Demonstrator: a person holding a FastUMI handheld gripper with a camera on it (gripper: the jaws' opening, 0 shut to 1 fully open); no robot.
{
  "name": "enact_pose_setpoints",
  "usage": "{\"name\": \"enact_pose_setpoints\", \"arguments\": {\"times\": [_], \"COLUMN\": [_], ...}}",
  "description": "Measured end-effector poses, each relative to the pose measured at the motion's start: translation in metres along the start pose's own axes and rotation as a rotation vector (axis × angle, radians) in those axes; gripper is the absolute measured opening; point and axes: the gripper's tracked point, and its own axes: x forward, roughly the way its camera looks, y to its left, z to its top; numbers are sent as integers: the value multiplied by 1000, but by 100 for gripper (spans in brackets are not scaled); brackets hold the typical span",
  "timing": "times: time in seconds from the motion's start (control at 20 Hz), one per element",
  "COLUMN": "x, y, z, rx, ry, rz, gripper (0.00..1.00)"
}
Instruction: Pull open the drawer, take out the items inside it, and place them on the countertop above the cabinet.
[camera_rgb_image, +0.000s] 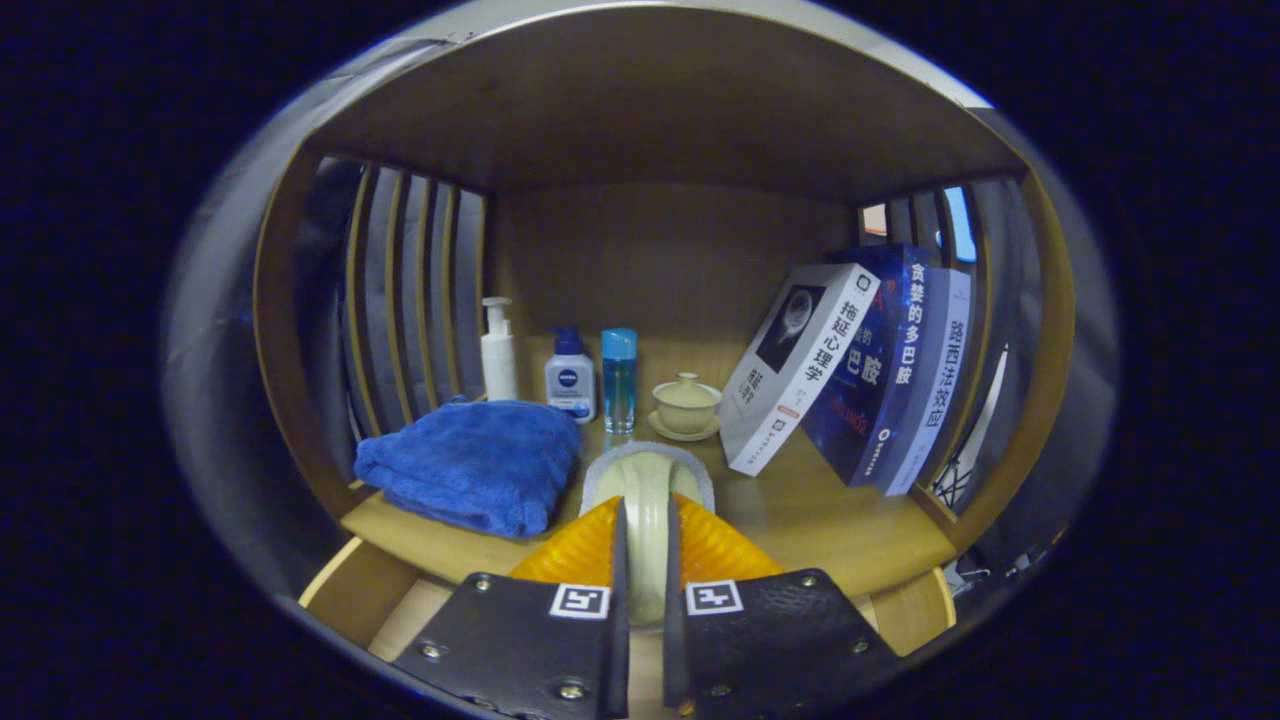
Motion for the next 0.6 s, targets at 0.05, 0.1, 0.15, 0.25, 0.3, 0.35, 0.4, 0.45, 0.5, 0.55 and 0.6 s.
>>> {"name": "enact_pose_setpoints", "arguments": {"times": [0.05,0.1,0.15,0.25,0.3,0.35,0.4,0.45,0.5,0.55,0.6], "x": [6,11,14,19,22,21,22,21,17,14,8], "y": [-3,-7,-11,-17,-18,-21,-20,-22,-24,-25,-22], "z": [-2,-2,0,0,0,3,8,11,15,18,21], "rx": [3,2,2,14,21,31,39,42,41,38,30], "ry": [5,2,-5,-8,-6,-20,-36,-48,-64,-79,-94], "rz": [-10,-23,-38,-53,-58,-62,-53,-56,-59,-59,-52], "gripper": [14,14,14,15,18,19,20,29,30,30,30]}}
